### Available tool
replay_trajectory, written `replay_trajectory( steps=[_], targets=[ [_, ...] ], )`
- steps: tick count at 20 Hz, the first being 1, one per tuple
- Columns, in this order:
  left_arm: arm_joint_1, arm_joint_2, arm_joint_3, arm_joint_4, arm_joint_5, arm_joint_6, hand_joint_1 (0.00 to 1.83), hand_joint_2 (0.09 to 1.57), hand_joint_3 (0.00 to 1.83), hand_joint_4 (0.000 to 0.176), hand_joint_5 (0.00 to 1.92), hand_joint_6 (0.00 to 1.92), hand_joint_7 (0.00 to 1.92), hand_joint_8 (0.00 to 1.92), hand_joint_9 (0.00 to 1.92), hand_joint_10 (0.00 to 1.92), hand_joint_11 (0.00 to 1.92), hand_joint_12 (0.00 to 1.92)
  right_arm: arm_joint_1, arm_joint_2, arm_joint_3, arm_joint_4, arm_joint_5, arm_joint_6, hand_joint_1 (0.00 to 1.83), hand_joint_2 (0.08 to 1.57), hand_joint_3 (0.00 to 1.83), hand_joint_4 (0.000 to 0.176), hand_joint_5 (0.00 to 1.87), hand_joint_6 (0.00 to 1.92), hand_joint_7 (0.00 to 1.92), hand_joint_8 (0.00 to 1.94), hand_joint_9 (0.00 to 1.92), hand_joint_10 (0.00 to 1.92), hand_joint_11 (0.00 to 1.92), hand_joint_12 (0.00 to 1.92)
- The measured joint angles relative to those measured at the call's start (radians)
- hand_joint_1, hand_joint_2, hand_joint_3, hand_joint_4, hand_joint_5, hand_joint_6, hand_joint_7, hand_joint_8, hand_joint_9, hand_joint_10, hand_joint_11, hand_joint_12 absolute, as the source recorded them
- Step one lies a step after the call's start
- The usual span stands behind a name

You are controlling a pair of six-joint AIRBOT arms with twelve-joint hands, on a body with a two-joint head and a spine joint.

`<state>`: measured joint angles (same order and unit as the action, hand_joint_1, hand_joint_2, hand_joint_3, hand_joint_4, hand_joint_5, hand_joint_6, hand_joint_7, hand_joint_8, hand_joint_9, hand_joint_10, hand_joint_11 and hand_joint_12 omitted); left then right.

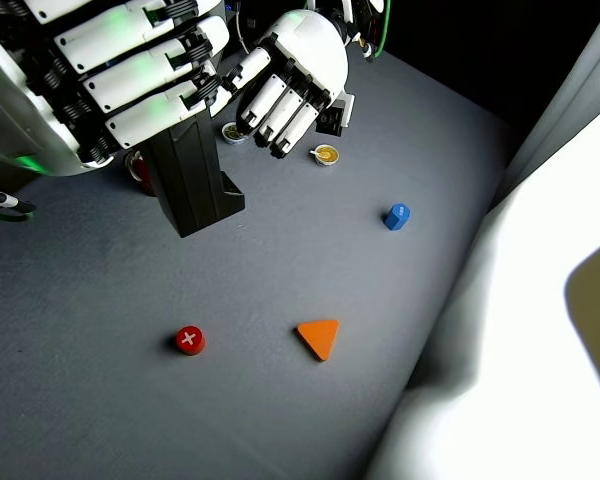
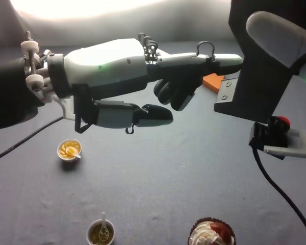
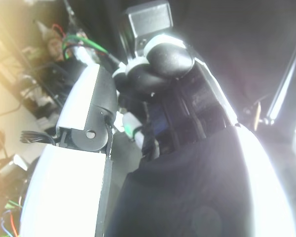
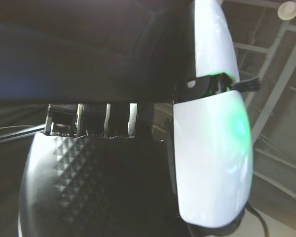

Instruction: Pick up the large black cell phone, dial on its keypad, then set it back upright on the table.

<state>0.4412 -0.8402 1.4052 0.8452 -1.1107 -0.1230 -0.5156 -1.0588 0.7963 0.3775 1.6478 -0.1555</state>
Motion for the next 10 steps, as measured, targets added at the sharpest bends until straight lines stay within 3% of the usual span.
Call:
replay_trajectory(
  steps=[5,10],
  targets=[
    [0.043,0.082,0.01,-0.001,-0.065,-0.011,1.28,1.33,0.0,0.134,0.05,0.0,0.57,1.68,0.67,1.92,0.7,1.92,-0.013,-0.005,0.014,0.04,-0.013,0.002,1.36,1.17,0.0,0.0,0.83,1.08,0.86,1.16,0.83,1.44,0.79,1.48],
    [0.099,0.153,0.043,0.01,-0.11,-0.002,1.27,1.33,0.0,0.125,0.08,0.0,0.58,1.66,0.64,1.92,0.7,1.92,-0.036,-0.023,0.047,0.049,-0.01,0.015,1.36,1.17,0.0,0.0,0.86,1.05,0.85,1.19,0.79,1.47,0.72,1.52]
  ],
)
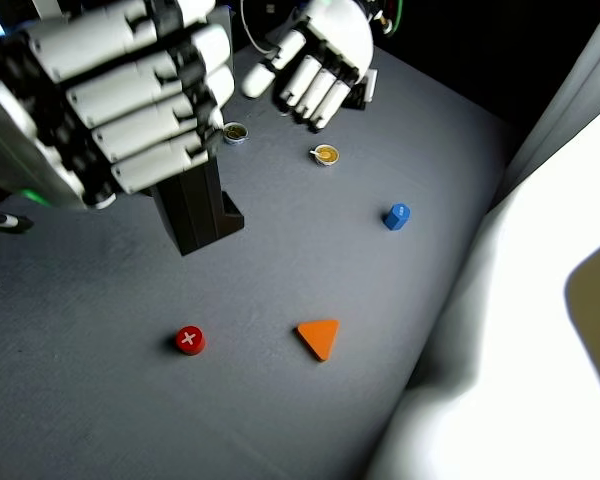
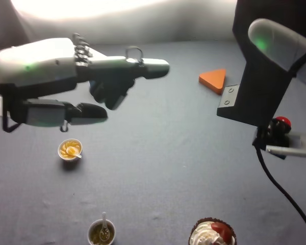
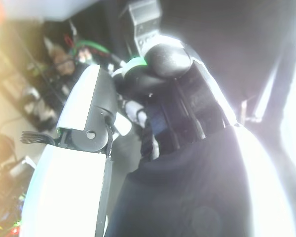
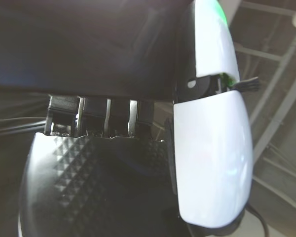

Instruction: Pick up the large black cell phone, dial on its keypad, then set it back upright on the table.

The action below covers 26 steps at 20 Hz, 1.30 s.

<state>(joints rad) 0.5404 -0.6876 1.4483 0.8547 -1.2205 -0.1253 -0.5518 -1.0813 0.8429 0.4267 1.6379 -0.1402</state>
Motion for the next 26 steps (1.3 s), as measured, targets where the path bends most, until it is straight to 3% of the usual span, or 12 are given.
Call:
replay_trajectory(
  steps=[2,3,4,5,6,7,8,10,12,16,20,26],
  targets=[
    [0.001,0.005,0.004,-0.007,-0.023,0.016,1.28,1.32,0.0,0.114,0.09,0.0,0.59,1.65,0.62,1.92,0.7,1.92,-0.002,-0.01,0.007,0.005,0.0,0.01,1.36,1.16,0.0,0.0,0.89,1.02,0.87,1.15,0.8,1.45,0.69,1.52],
    [0.005,0.005,0.002,-0.006,-0.028,0.028,1.26,1.33,0.0,0.099,0.12,0.01,0.58,1.65,0.56,1.92,0.44,1.92,-0.002,-0.011,0.01,0.007,0.001,0.013,1.37,1.16,0.0,0.0,0.92,0.98,0.89,1.14,0.78,1.44,0.65,1.53],
    [0.014,0.005,-0.006,-0.007,-0.024,0.048,1.26,1.33,0.0,0.099,0.12,0.01,0.58,1.65,0.56,1.92,0.44,1.92,-0.007,-0.011,0.014,0.006,0.003,0.017,1.37,1.16,0.0,0.0,0.92,0.98,0.89,1.14,0.78,1.44,0.65,1.53],
    [0.02,0.006,-0.019,-0.007,-0.019,0.069,1.25,1.32,0.0,0.071,0.14,0.01,0.59,1.63,0.5,1.92,0.31,1.92,-0.009,-0.015,0.02,0.008,0.005,0.02,1.37,1.16,0.0,0.0,0.92,0.96,0.9,1.14,0.78,1.45,0.64,1.53],
    [0.025,0.007,-0.033,0.001,-0.013,0.081,0.78,1.27,0.0,0.039,0.3,0.01,0.57,0.99,0.5,1.35,0.28,1.71,-0.009,-0.026,0.025,0.02,0.004,0.02,1.37,1.15,0.0,0.0,0.94,0.96,0.92,1.09,0.79,1.43,0.66,1.5],
    [0.025,0.007,-0.048,0.004,0.003,0.099,0.65,1.23,0.0,0.041,0.36,0.01,0.66,0.47,0.55,0.79,0.26,1.38,-0.013,-0.035,0.034,0.016,0.005,0.024,1.37,1.15,0.0,0.0,0.93,0.96,0.92,1.1,0.79,1.43,0.68,1.48],
    [0.024,0.009,-0.059,0.0,0.016,0.103,0.51,1.27,0.0,0.032,0.41,0.01,0.7,0.16,0.58,0.39,0.26,1.05,-0.016,-0.041,0.037,0.011,0.002,0.028,1.37,1.16,0.0,0.0,0.92,0.96,0.89,1.14,0.78,1.45,0.68,1.5],
    [0.006,0.019,-0.095,-0.005,0.06,0.119,0.31,1.2,0.0,0.056,0.42,0.0,0.56,0.01,0.55,0.05,0.28,0.74,-0.019,-0.055,0.055,0.006,0.001,0.034,1.36,1.17,0.0,0.0,0.89,1.01,0.85,1.18,0.78,1.48,0.71,1.52],
    [-0.011,0.021,-0.134,-0.016,0.09,0.111,0.3,1.15,0.0,0.018,0.42,0.0,0.47,0.0,0.47,0.0,0.21,0.73,-0.019,-0.072,0.07,0.008,0.003,0.035,1.36,1.17,0.0,0.0,0.87,1.02,0.87,1.14,0.8,1.48,0.71,1.58],
    [-0.025,0.041,-0.154,0.008,0.142,0.001,0.08,1.19,0.01,0.034,0.39,0.0,0.42,0.0,0.4,0.0,0.1,0.71,-0.023,-0.111,0.106,0.014,0.003,0.035,1.37,1.15,0.0,0.0,0.91,1.0,0.9,1.08,0.8,1.44,0.67,1.58],
    [-0.034,0.057,-0.165,-0.023,0.231,-0.138,0.0,1.13,0.0,0.0,0.36,0.0,0.52,0.0,0.48,0.01,0.08,0.75,-0.034,-0.145,0.132,0.019,0.004,0.035,1.36,1.16,0.0,0.0,0.87,1.02,0.89,1.13,0.8,1.47,0.68,1.61],
    [-0.019,0.063,-0.19,-0.017,0.287,-0.285,0.0,1.12,0.0,0.0,0.36,0.0,0.5,0.0,0.48,0.0,0.07,0.75,-0.064,-0.162,0.157,0.053,0.006,0.038,1.37,1.16,0.0,0.0,0.88,0.98,0.91,1.11,0.81,1.46,0.69,1.59]
  ],
)
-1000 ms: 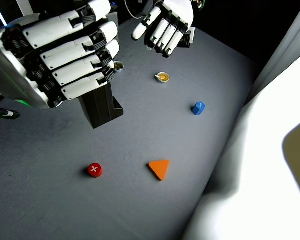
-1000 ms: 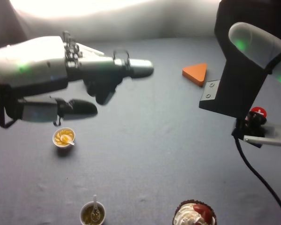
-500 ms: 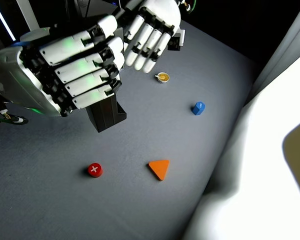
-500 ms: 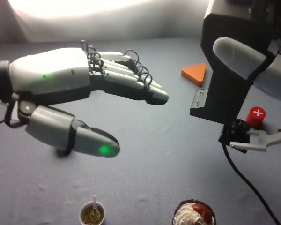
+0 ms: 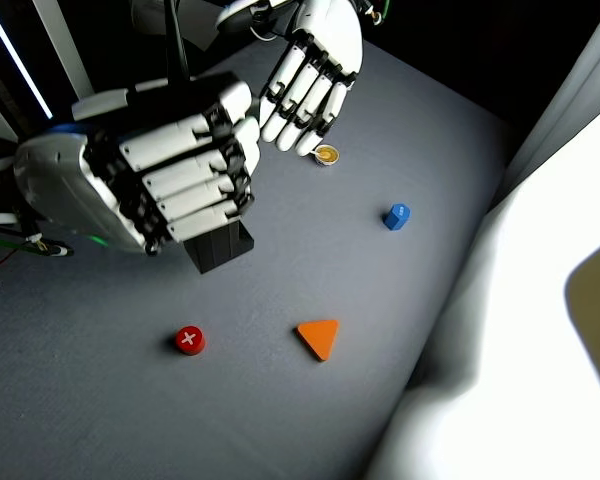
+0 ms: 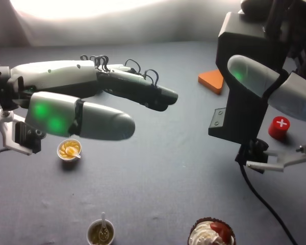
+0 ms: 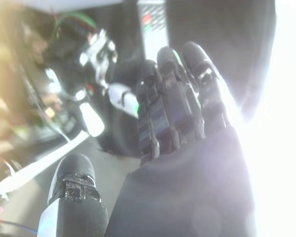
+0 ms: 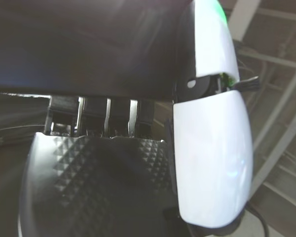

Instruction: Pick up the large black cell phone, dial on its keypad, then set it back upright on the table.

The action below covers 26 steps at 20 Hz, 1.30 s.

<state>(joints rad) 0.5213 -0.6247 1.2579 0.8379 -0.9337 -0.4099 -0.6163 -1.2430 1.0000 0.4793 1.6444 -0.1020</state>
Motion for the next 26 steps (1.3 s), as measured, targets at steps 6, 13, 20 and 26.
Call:
replay_trajectory(
  steps=[6,13,20,26],
  targets=[
    [0.02,0.006,0.004,0.005,0.021,-0.224,0.0,1.13,0.0,0.0,0.42,0.0,0.53,0.0,0.49,0.0,0.07,0.8,-0.036,-0.032,0.042,-0.012,-0.008,0.022,1.37,1.13,0.0,0.0,0.93,0.92,0.93,1.05,0.9,1.34,0.85,1.44],
    [0.018,0.006,0.011,0.039,0.0,-0.334,0.0,1.13,0.0,0.0,0.43,0.0,0.5,0.0,0.46,0.0,0.07,0.88,-0.063,-0.048,0.076,-0.01,-0.01,0.039,1.37,1.12,0.0,0.0,0.95,0.93,0.95,0.97,0.9,1.33,0.81,1.45],
    [0.016,0.006,0.004,0.044,0.034,-0.439,0.0,1.13,0.0,0.0,0.41,0.0,0.49,0.0,0.47,0.0,0.07,0.87,-0.072,-0.06,0.113,-0.016,-0.011,0.058,1.37,1.13,0.0,0.0,0.91,0.99,0.94,0.99,0.91,1.34,0.79,1.45],
    [0.001,0.006,-0.001,0.149,0.121,-0.504,0.0,1.14,0.0,0.0,0.42,0.0,0.52,0.01,0.49,0.01,0.09,0.87,-0.089,-0.073,0.147,-0.021,-0.011,0.077,1.38,1.11,0.0,0.0,0.96,0.94,0.97,0.91,0.94,1.27,0.82,1.36]
  ],
)
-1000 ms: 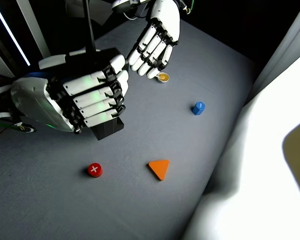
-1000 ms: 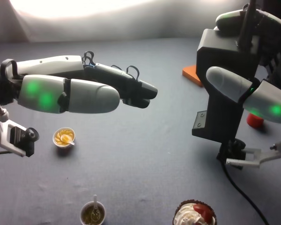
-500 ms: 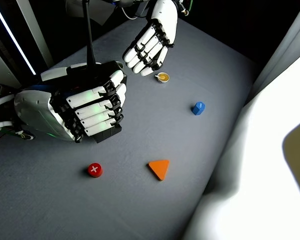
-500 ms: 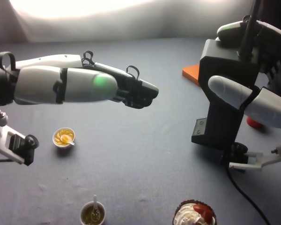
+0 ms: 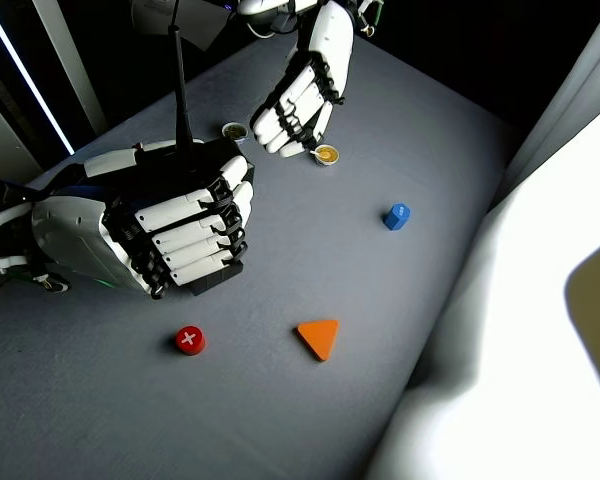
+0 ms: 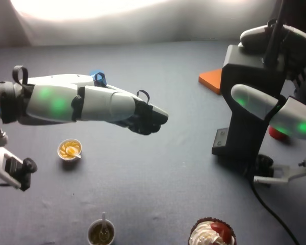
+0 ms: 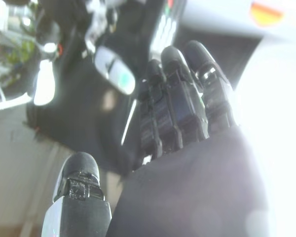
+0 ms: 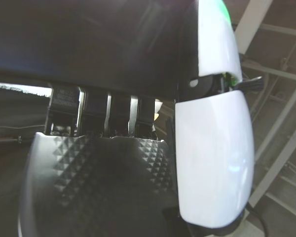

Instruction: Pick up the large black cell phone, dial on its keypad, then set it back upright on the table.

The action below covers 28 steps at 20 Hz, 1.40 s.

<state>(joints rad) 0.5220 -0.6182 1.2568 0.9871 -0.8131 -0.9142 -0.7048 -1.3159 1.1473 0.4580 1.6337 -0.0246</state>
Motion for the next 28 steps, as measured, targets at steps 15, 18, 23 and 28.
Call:
replay_trajectory(
  steps=[15,18,23,28],
  targets=[
    [-0.054,0.024,-0.012,-0.008,0.012,-0.121,0.0,1.14,0.0,0.0,0.43,0.01,0.52,0.01,0.49,0.01,0.09,0.86,-0.012,-0.012,0.027,-0.006,0.005,0.021,1.38,1.11,0.0,0.0,0.94,0.97,0.99,0.85,0.95,1.27,0.86,1.38],
    [-0.053,0.024,-0.02,-0.003,0.003,-0.124,0.0,1.15,0.0,0.0,0.44,0.01,0.54,0.01,0.51,0.01,0.12,0.87,-0.012,-0.012,0.027,-0.006,0.006,0.021,1.38,1.11,0.0,0.0,0.94,0.98,1.0,0.85,0.95,1.25,0.84,1.38],
    [-0.013,0.024,-0.02,-0.082,-0.021,-0.103,0.0,1.15,0.0,0.0,0.43,0.0,0.54,0.0,0.52,0.01,0.12,0.86,-0.012,-0.012,0.029,-0.007,0.006,0.021,1.37,1.12,0.0,0.0,0.88,1.05,0.97,0.9,0.96,1.25,0.82,1.36],
    [0.008,0.029,-0.032,-0.119,-0.025,-0.085,0.0,1.15,0.0,0.0,0.45,0.01,0.56,0.01,0.54,0.01,0.13,0.87,-0.012,-0.012,0.029,-0.007,0.006,0.022,1.36,1.15,0.0,0.0,0.8,1.13,0.91,1.03,0.9,1.34,0.8,1.4]
  ],
)
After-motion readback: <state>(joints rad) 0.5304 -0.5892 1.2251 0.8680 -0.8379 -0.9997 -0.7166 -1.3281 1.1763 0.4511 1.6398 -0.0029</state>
